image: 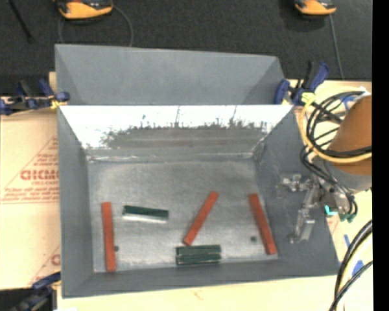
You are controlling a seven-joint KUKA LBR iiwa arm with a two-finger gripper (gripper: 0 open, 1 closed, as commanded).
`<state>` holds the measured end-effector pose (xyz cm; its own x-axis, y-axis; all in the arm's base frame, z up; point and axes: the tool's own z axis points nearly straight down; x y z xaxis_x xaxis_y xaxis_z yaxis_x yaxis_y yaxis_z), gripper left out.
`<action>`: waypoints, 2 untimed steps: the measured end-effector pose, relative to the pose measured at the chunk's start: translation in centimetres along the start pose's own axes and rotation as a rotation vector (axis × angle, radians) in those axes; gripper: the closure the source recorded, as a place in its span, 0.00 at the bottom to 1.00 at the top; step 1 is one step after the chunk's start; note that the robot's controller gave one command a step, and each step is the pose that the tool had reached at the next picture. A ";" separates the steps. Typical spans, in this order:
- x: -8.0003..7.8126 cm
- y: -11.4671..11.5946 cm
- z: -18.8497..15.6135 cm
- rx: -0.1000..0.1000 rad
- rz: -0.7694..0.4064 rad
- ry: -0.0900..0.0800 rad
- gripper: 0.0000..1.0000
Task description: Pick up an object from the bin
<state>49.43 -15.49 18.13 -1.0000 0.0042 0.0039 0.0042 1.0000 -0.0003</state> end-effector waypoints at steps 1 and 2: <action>-8.0 7.5 8.1 -0.004 0.253 -0.006 0.00; -6.4 13.3 11.2 -0.002 0.179 -0.004 0.00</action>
Offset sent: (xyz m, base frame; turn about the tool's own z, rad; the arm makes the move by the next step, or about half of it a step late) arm 0.0790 0.0722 -0.0803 0.2588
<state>55.87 -2.19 6.90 -0.9833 0.1819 0.0001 0.1819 0.9833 0.0012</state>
